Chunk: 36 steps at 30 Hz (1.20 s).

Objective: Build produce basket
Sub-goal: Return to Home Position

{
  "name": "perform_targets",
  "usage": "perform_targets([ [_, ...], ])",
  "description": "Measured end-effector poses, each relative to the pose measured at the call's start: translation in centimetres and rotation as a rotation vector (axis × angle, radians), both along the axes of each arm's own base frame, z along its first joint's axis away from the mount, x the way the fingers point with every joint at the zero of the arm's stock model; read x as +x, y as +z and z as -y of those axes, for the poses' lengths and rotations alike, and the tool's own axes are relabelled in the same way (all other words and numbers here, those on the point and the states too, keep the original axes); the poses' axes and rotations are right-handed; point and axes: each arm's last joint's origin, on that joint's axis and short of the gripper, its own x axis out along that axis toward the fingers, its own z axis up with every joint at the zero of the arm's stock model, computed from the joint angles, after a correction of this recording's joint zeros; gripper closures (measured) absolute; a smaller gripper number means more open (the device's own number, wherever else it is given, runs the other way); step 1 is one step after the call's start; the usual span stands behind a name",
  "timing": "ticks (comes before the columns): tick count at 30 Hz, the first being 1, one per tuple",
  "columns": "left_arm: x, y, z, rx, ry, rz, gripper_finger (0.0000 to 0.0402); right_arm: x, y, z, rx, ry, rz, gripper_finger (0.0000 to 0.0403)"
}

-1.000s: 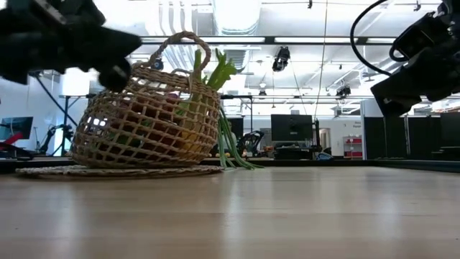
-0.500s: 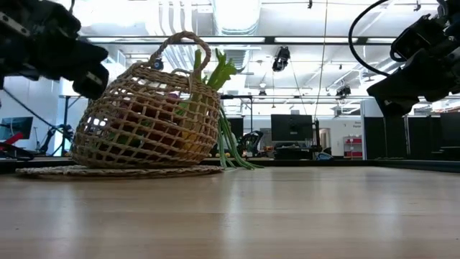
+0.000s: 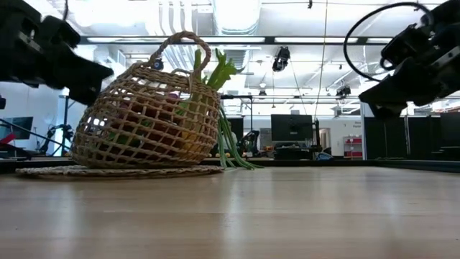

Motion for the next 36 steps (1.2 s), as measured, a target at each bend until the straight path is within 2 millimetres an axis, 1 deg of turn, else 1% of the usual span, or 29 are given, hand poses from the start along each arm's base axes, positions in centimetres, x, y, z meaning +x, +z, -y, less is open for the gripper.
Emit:
perform_targets([
  [5, 0.1, 0.0, -0.2, 0.008, -0.047, 0.002, 0.0401, 0.2, 0.2, 1.8, 0.011, 0.002, 0.027, 0.0394],
  [9, 0.0, 0.3, -0.2, 0.038, -0.052, 0.031, 0.0401, 0.2, 0.4, 2.5, -0.004, -0.034, 0.044, 0.0394],
  [11, 0.0, 0.2, -0.2, 0.056, -0.053, 0.024, 0.0401, 0.2, 0.6, 2.6, -0.029, -0.029, 0.071, 0.0394],
  [14, 0.0, 0.2, -0.2, 0.060, -0.053, 0.032, 0.0401, 0.1, 1.1, 2.5, -0.056, 0.024, 0.121, 0.0394],
  [17, 0.0, 0.2, -0.2, 0.057, -0.052, 0.024, 0.0401, -0.2, 1.6, 2.5, -0.075, 0.018, 0.162, 0.0394],
  [23, 0.0, 0.2, -0.2, 0.055, -0.052, 0.023, 0.0402, -1.9, 2.8, 2.3, -0.087, 0.050, 0.267, 0.0394],
  [30, 0.0, 0.1, -0.2, 0.055, -0.051, 0.021, 0.0401, -3.8, 3.0, 2.1, -0.094, 0.050, 0.311, 0.0394],
  [32, 0.0, 0.1, -0.2, 0.055, -0.050, 0.021, 0.0402, -3.9, 3.3, 2.0, -0.108, 0.069, 0.350, 0.0394],
  [36, 0.0, 0.1, -0.2, 0.055, -0.049, 0.019, 0.0402, -3.9, 3.0, 2.0, -0.111, 0.083, 0.321, 0.0394],
])
